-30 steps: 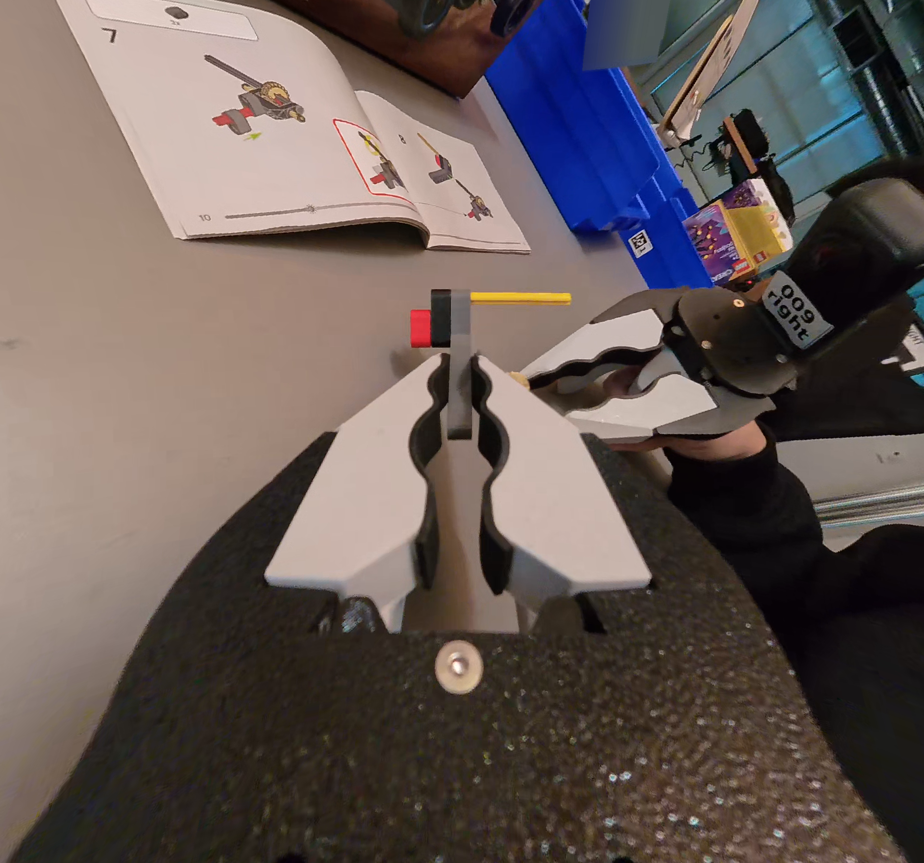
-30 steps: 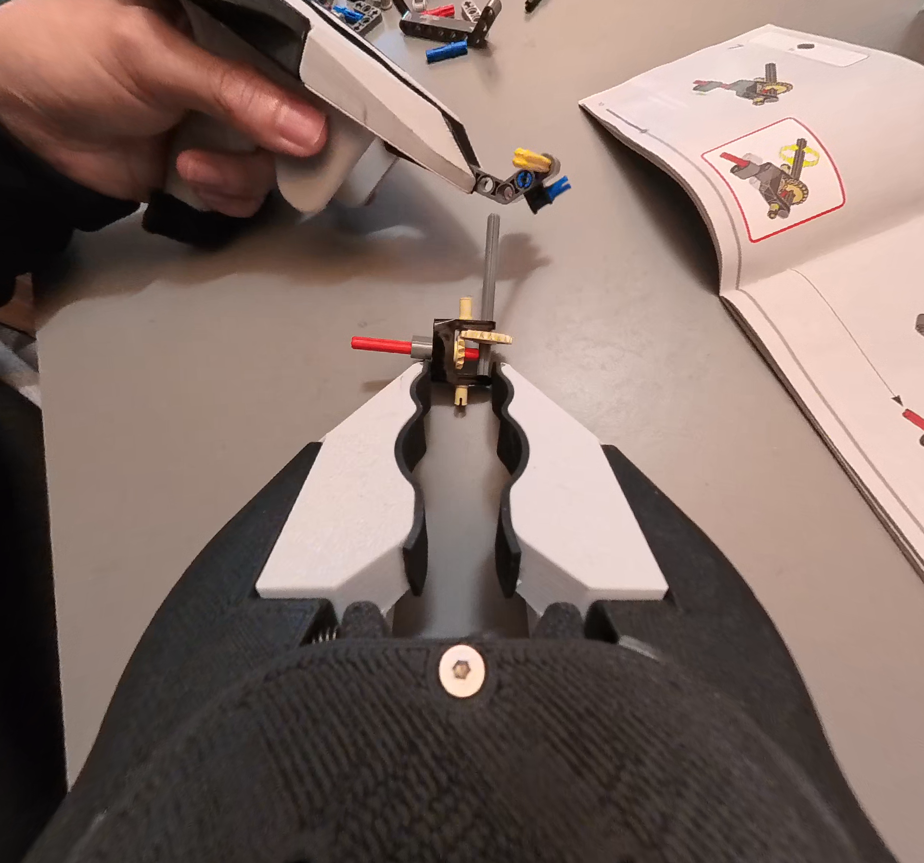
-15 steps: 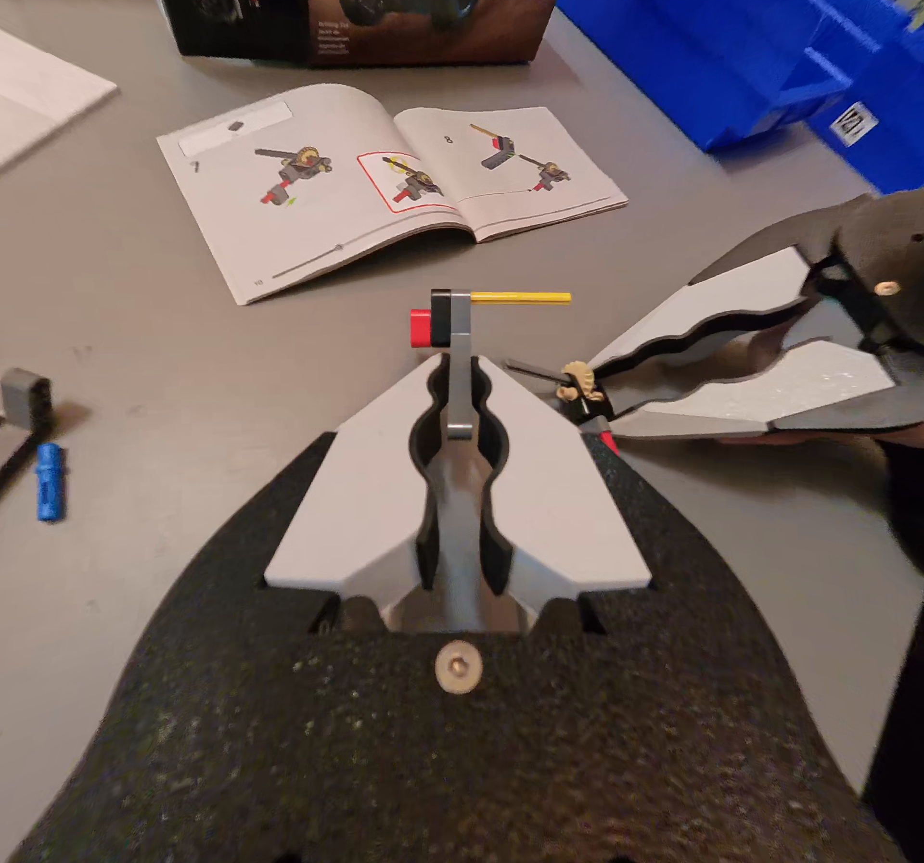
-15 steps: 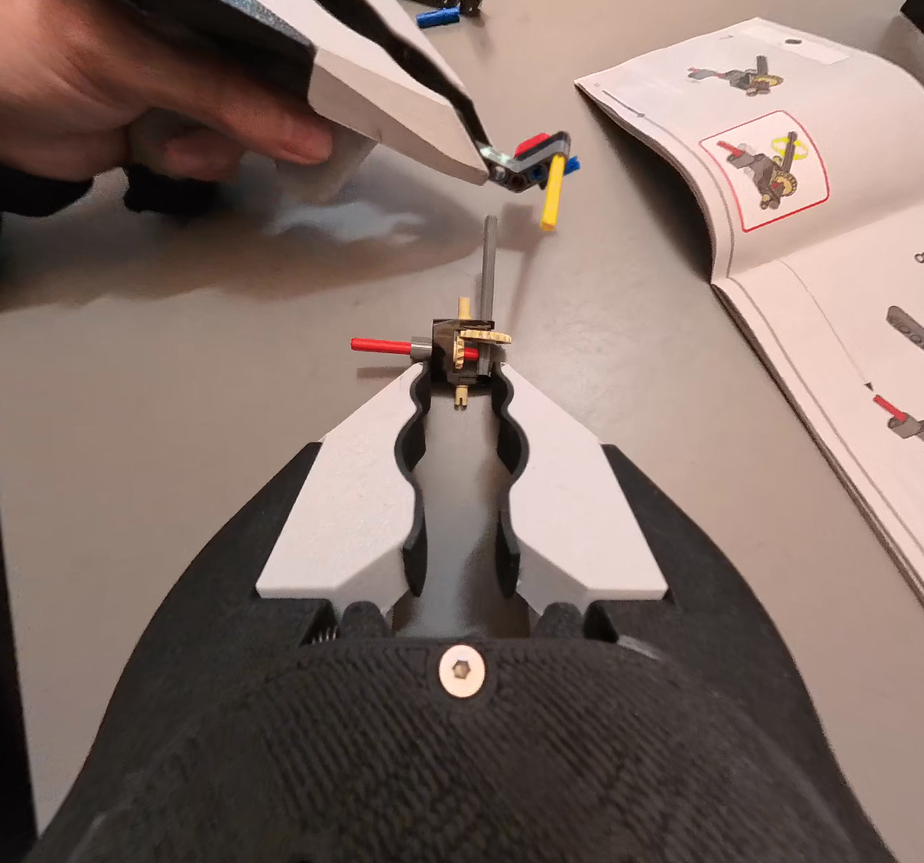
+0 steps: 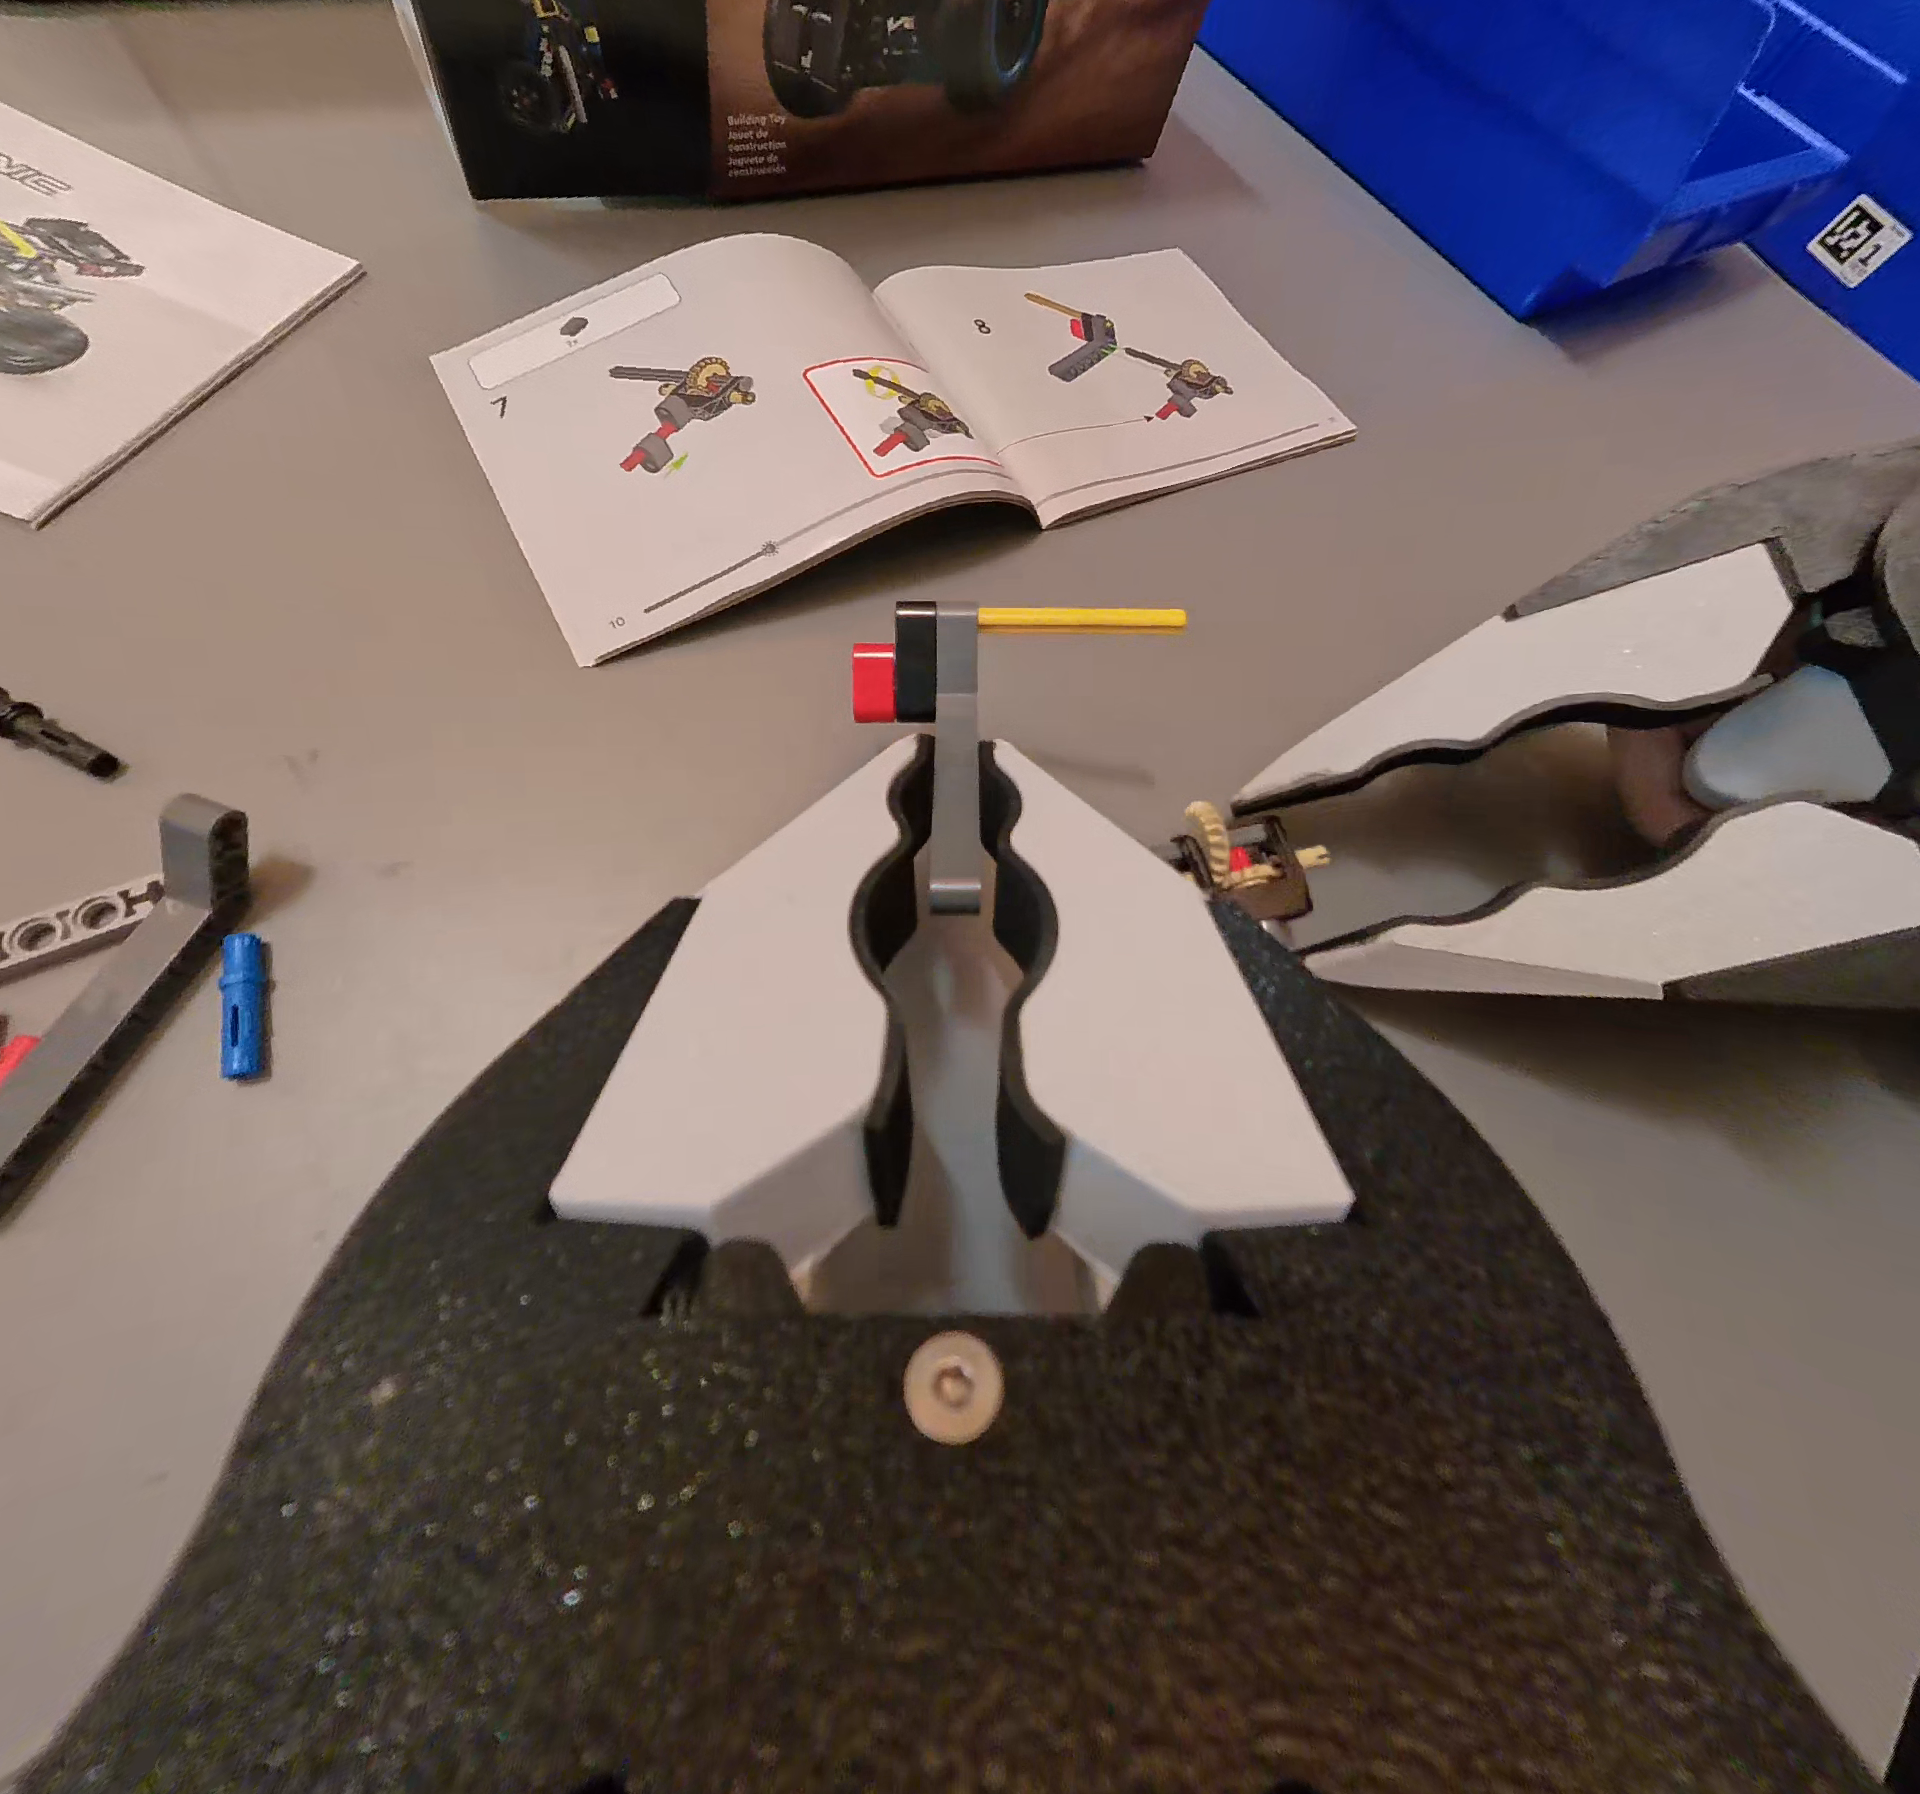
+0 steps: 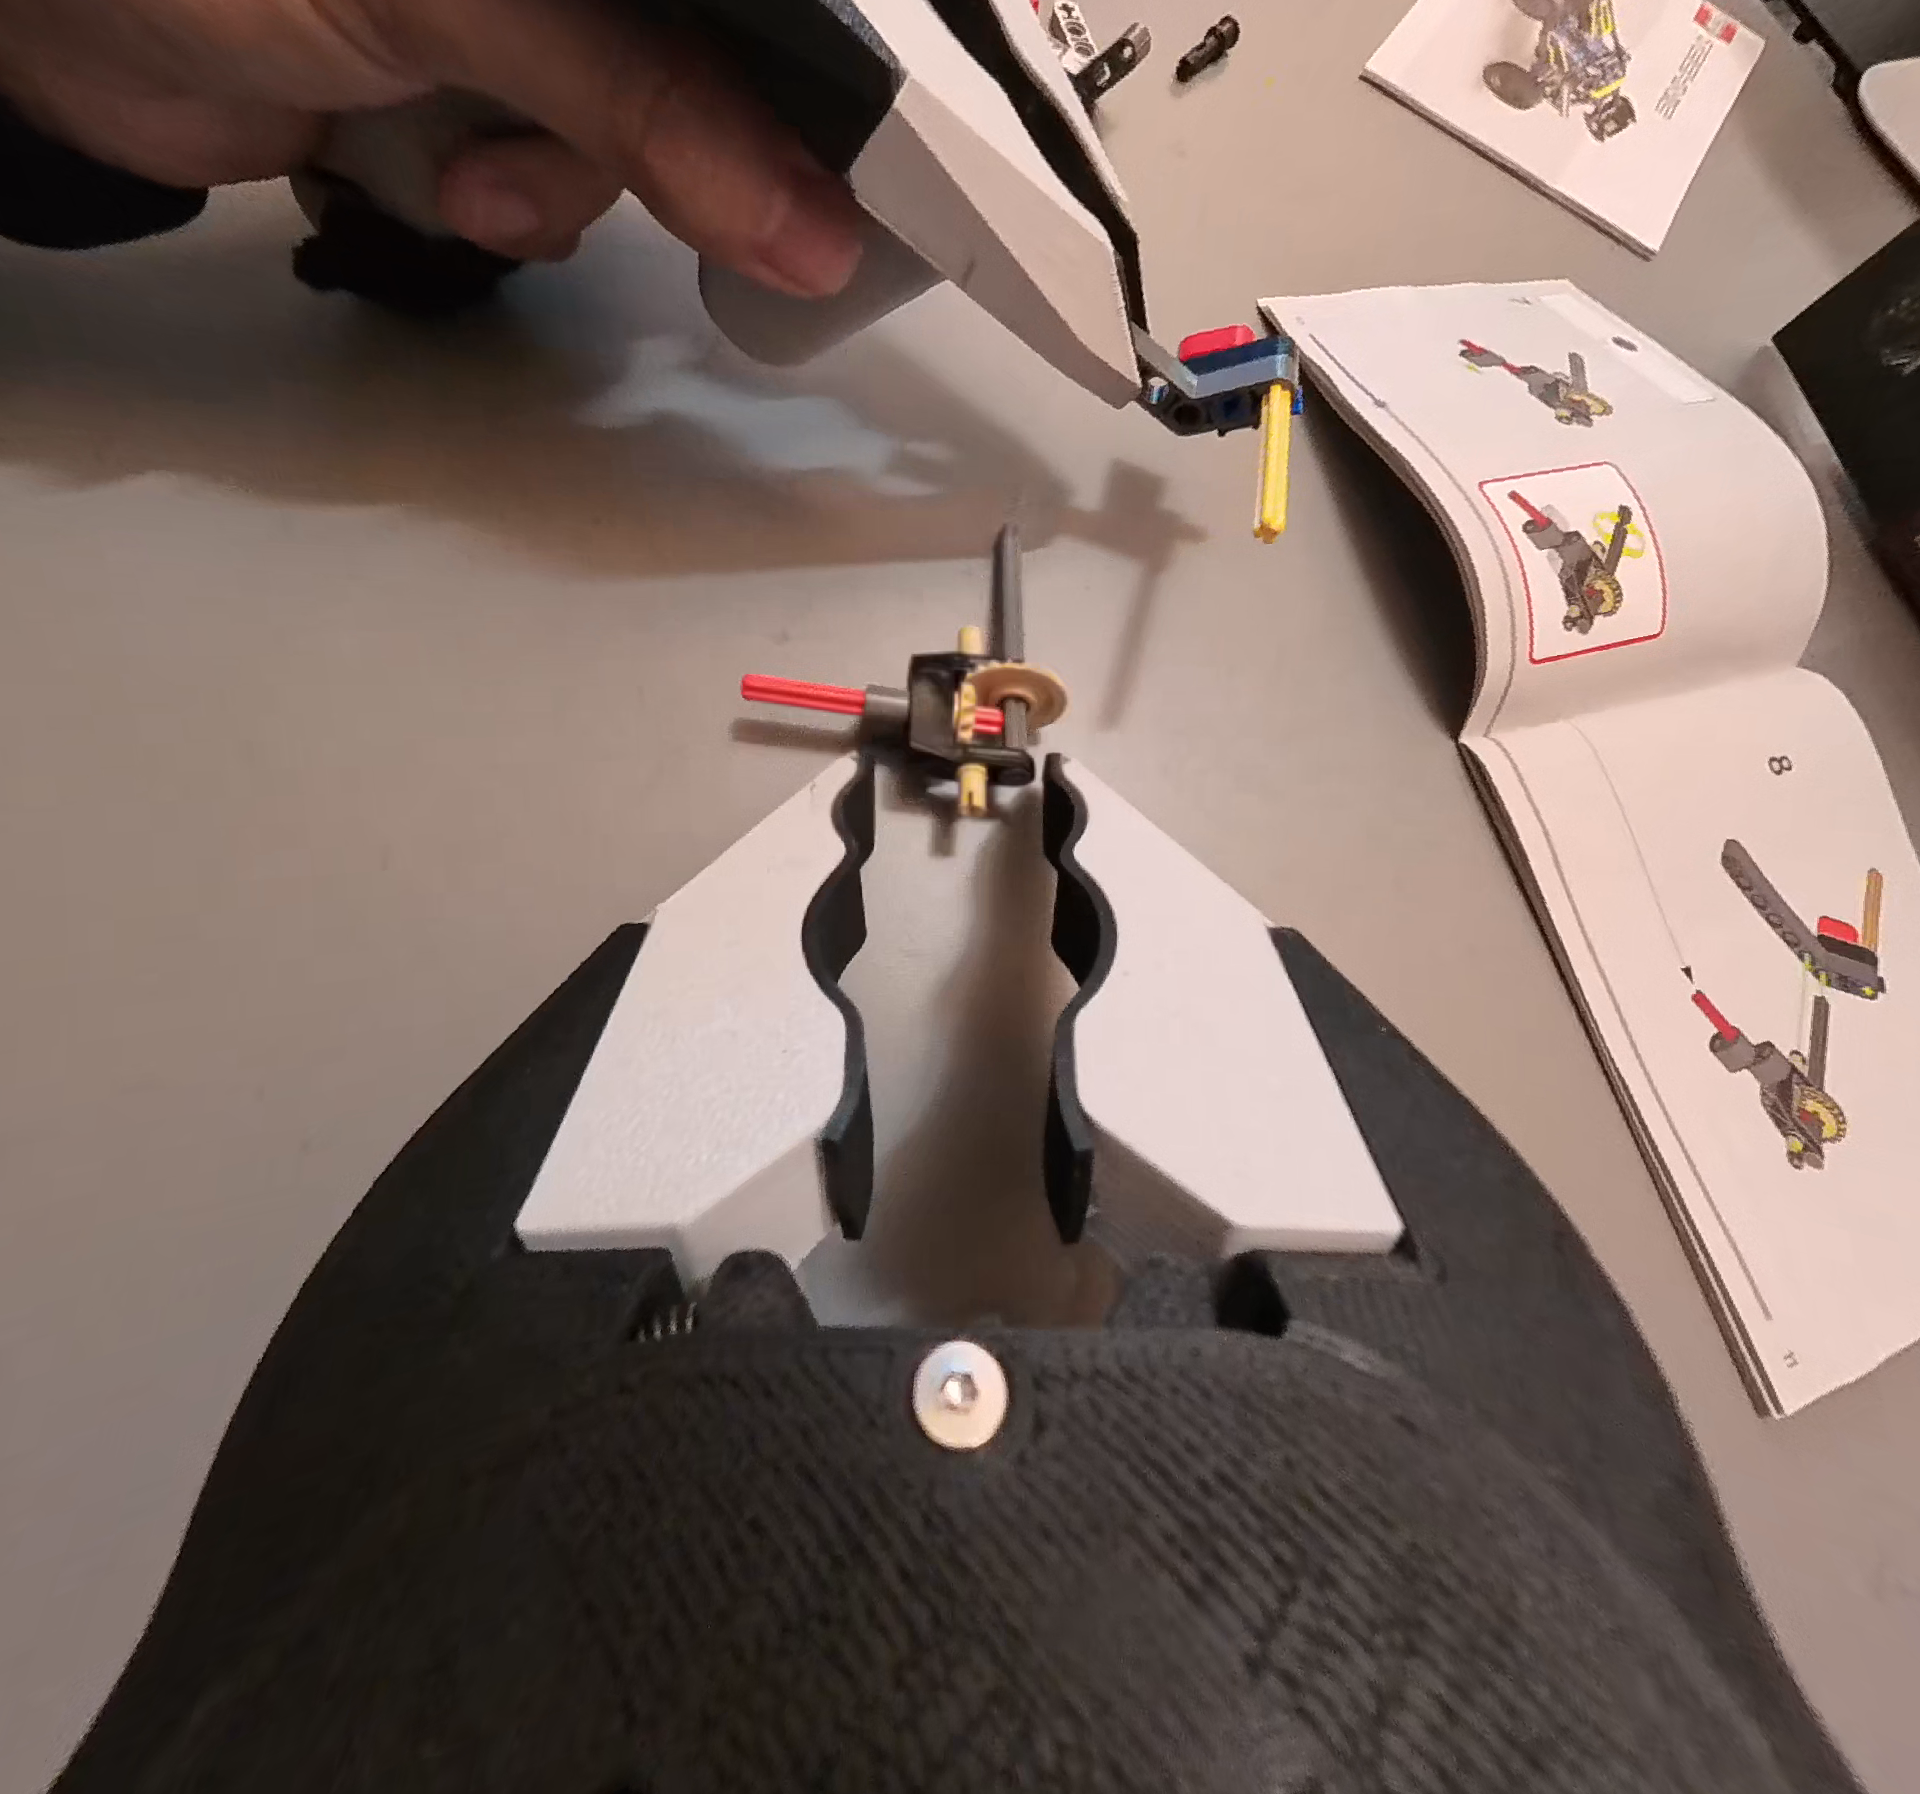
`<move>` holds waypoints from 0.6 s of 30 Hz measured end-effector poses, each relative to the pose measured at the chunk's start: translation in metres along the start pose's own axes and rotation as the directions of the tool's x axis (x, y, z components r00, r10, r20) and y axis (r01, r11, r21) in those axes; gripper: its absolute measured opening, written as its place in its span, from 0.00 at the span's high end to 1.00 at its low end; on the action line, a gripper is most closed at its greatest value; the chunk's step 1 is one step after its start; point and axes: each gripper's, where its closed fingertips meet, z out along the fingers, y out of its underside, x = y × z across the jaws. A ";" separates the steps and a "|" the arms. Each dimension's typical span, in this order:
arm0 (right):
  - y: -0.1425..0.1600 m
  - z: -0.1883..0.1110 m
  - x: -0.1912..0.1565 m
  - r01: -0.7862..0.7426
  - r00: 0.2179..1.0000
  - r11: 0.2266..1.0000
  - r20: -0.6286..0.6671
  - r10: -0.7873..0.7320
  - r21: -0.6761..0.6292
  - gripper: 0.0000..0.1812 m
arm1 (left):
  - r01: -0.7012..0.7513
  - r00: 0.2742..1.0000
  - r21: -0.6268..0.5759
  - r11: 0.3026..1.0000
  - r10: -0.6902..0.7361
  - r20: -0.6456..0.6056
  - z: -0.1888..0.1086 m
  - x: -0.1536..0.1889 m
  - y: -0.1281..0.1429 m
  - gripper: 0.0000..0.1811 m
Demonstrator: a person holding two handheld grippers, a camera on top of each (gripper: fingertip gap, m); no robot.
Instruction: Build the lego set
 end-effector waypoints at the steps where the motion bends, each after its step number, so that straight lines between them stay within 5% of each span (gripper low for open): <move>1: 0.000 0.000 0.000 0.000 1.000 1.000 0.004 0.000 -0.001 0.82 | -0.002 1.000 0.001 1.000 0.002 -0.002 0.000 0.000 0.000 0.97; 18: 0.001 0.003 0.005 -0.066 0.998 0.998 0.022 0.066 -0.013 0.80 | -0.054 0.997 -0.016 0.998 0.055 0.046 -0.015 -0.001 0.011 0.97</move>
